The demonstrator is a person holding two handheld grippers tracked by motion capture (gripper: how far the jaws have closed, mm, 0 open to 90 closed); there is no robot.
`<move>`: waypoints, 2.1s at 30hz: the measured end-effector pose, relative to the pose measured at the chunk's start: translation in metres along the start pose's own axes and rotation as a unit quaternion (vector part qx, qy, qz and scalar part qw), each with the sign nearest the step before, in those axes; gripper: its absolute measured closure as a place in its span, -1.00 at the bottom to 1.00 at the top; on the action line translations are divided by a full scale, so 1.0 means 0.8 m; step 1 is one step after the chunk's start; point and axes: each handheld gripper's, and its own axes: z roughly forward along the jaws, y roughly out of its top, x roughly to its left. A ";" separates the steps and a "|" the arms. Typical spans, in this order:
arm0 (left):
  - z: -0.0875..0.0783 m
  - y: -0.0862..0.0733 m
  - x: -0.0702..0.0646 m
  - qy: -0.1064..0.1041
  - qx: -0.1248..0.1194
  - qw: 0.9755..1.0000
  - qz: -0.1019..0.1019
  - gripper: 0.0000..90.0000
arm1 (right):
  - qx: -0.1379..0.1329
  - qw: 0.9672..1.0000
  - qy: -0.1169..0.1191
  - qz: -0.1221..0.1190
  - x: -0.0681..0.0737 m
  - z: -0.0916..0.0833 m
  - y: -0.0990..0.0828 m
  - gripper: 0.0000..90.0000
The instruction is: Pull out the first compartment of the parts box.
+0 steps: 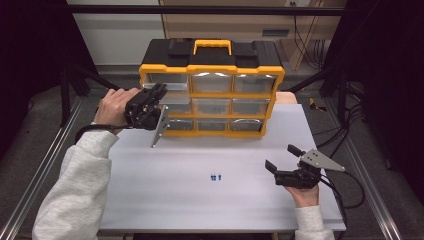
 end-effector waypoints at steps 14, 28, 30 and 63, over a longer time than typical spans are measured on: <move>-0.015 0.006 -0.001 0.005 -0.004 1.000 0.003 0.74 | -0.001 1.000 0.001 -0.003 -0.001 0.000 0.000 -0.98; -0.031 0.011 -0.002 0.003 -0.004 1.000 0.004 0.73 | 0.001 1.000 -0.001 0.000 0.000 -0.001 0.000 -0.98; -0.032 0.011 -0.003 0.004 -0.005 1.000 0.004 0.73 | 0.001 1.000 -0.001 0.002 0.000 -0.001 0.001 -0.98; -0.041 0.007 -0.002 -0.021 0.004 0.998 -0.050 0.41 | -0.001 1.000 -0.001 0.001 0.000 -0.001 0.001 -0.98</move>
